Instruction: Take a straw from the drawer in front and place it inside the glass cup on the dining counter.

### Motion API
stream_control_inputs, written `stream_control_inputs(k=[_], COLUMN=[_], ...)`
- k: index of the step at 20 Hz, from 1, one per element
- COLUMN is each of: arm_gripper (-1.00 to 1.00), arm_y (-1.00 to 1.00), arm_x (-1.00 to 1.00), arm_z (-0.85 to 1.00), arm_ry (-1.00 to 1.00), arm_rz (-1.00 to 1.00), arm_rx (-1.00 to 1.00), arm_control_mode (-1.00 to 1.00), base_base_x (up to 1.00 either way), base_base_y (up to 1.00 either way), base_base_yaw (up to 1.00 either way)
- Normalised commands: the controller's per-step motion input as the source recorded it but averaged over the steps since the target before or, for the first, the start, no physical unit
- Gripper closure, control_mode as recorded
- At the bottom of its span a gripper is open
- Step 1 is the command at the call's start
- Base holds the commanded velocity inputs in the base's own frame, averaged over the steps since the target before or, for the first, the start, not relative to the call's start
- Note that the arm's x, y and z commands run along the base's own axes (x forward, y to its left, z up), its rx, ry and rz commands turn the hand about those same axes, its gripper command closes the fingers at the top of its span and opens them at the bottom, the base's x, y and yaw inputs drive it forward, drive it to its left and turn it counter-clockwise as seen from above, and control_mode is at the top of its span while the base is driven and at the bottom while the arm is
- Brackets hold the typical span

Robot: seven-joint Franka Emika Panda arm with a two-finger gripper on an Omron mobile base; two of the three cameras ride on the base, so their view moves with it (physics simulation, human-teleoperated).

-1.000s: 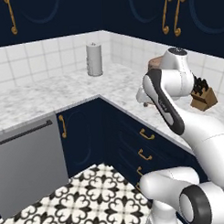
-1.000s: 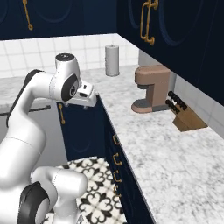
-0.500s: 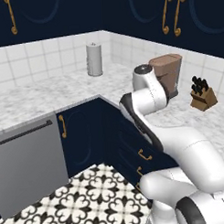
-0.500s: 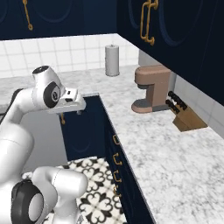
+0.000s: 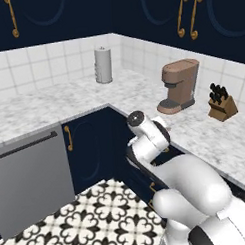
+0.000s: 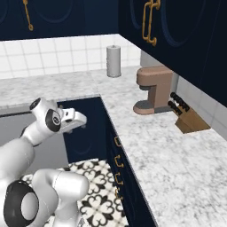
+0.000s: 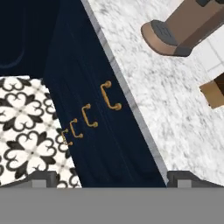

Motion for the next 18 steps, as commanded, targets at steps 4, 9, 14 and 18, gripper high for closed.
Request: stream_control_inputs(k=[4, 9, 14, 18], arm_gripper=[-1.00, -1.00, -1.00, -1.00], arm_y=[-0.28, -0.16, 0.00, 0.00], arm_x=[0.26, 0.27, 0.41, 0.33], arm_z=[-0.67, -0.66, -0.55, -0.38], arm_ry=[-0.06, -0.01, 0.00, 0.00], arm_rz=[0.00, -0.05, -0.03, -0.08], arm_rx=[-0.20, -0.27, -0.26, -0.21], arm_control_mode=[-1.00, -1.00, -1.00, -1.00], base_base_x=[0.00, 0.00, 0.00, 0.00], base_base_y=[0.00, 0.00, 0.00, 0.00], base_base_yaw=[0.00, 0.00, 0.00, 0.00])
